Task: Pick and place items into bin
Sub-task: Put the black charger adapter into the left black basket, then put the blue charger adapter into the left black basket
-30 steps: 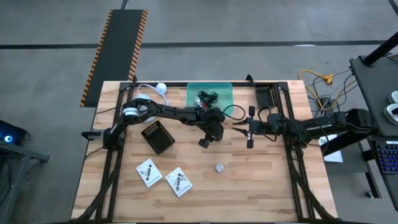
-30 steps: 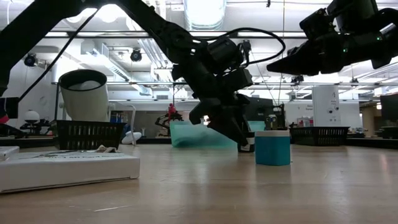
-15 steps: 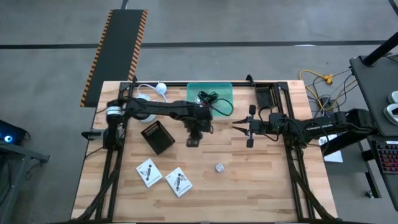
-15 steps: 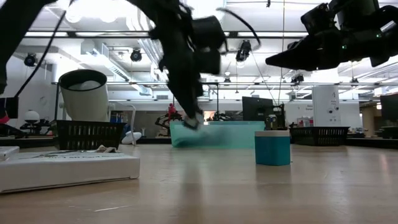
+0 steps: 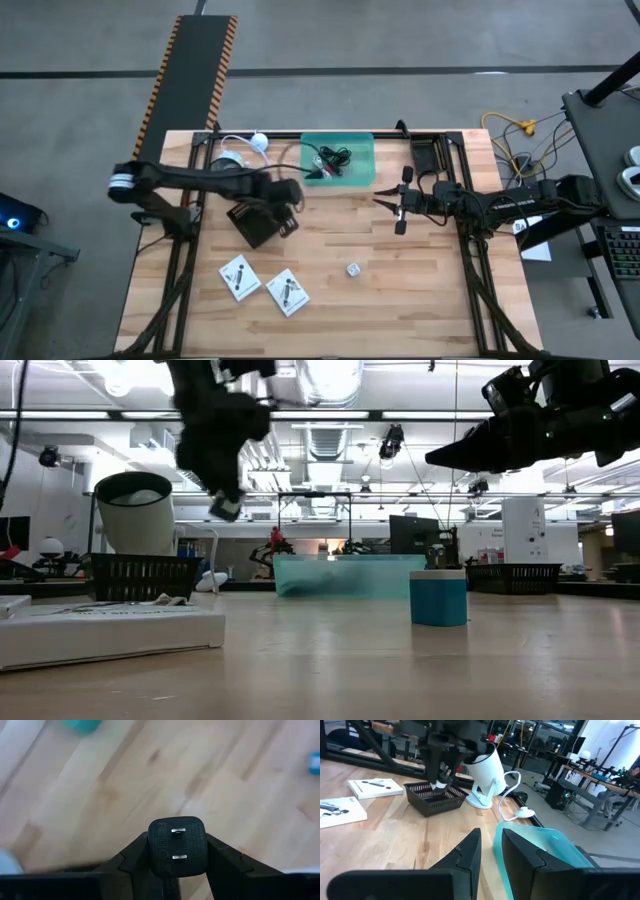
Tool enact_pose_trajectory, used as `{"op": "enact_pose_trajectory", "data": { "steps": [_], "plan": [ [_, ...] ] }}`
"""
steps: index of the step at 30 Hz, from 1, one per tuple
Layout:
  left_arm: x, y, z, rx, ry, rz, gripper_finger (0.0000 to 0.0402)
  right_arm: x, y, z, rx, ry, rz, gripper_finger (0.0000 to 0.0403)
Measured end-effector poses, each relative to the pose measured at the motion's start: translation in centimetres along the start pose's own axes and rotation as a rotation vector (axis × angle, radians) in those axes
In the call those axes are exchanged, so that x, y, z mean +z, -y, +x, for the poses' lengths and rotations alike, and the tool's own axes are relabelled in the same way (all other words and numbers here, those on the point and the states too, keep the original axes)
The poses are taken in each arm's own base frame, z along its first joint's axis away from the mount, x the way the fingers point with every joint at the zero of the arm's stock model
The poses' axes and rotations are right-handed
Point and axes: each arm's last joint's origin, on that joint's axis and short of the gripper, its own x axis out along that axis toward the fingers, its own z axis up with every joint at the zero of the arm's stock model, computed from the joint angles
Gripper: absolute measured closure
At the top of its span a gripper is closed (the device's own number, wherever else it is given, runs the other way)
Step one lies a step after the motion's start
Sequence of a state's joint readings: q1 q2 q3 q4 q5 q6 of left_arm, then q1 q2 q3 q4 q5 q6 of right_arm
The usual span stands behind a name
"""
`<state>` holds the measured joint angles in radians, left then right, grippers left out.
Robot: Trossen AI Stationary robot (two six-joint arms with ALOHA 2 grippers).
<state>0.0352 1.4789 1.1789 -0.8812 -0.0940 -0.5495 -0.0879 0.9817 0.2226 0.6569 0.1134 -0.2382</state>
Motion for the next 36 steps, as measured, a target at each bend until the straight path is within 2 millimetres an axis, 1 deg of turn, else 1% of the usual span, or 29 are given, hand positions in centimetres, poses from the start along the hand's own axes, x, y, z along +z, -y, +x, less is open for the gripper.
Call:
{"op": "enact_pose_trajectory", "data": {
  "steps": [2,6,10,14,20,22,26,28,30,33,36],
  "plan": [
    [-1.6,-0.6,0.2,0.010,0.013,-0.077,0.0264,0.0,0.0,0.0,-0.002,0.003,0.000,0.0337],
    [-4.2,-1.2,0.3,0.029,0.064,-0.156,0.0264,0.1,0.0,0.0,-0.005,0.011,-0.004,0.0337],
    [-6.2,-1.3,0.1,0.036,0.110,-0.199,0.0264,0.2,0.1,0.0,-0.024,0.014,-0.009,0.0337],
    [-7.5,-1.0,0.1,0.045,0.120,-0.198,0.0264,0.2,0.1,0.0,-0.028,0.014,-0.027,0.0337],
    [-8.1,-0.9,0.8,0.083,0.111,-0.165,0.0264,0.1,0.2,0.0,-0.030,0.013,-0.028,0.0337],
    [-8.1,-0.9,1.0,0.090,0.104,-0.163,0.0247,0.2,0.2,0.0,-0.030,0.014,-0.028,0.0337],
    [-8.1,-0.9,1.1,0.092,0.099,-0.134,0.0187,0.2,0.2,0.0,-0.029,0.014,-0.028,0.0337],
    [-8.1,-0.9,1.1,0.093,0.097,-0.115,0.0166,0.2,0.2,0.0,-0.029,0.014,-0.028,0.0337],
    [-8.1,-0.9,1.1,0.093,0.097,-0.114,0.0154,0.2,0.2,0.0,-0.029,0.014,-0.030,0.0337],
    [-7.8,-0.7,0.7,0.082,0.108,-0.115,0.0150,0.2,0.2,0.0,-0.029,0.014,-0.032,0.0337],
    [-7.3,-0.4,0.2,0.072,0.127,-0.057,0.0148,0.2,0.2,0.0,-0.029,0.014,-0.032,0.0337]
  ]
}}
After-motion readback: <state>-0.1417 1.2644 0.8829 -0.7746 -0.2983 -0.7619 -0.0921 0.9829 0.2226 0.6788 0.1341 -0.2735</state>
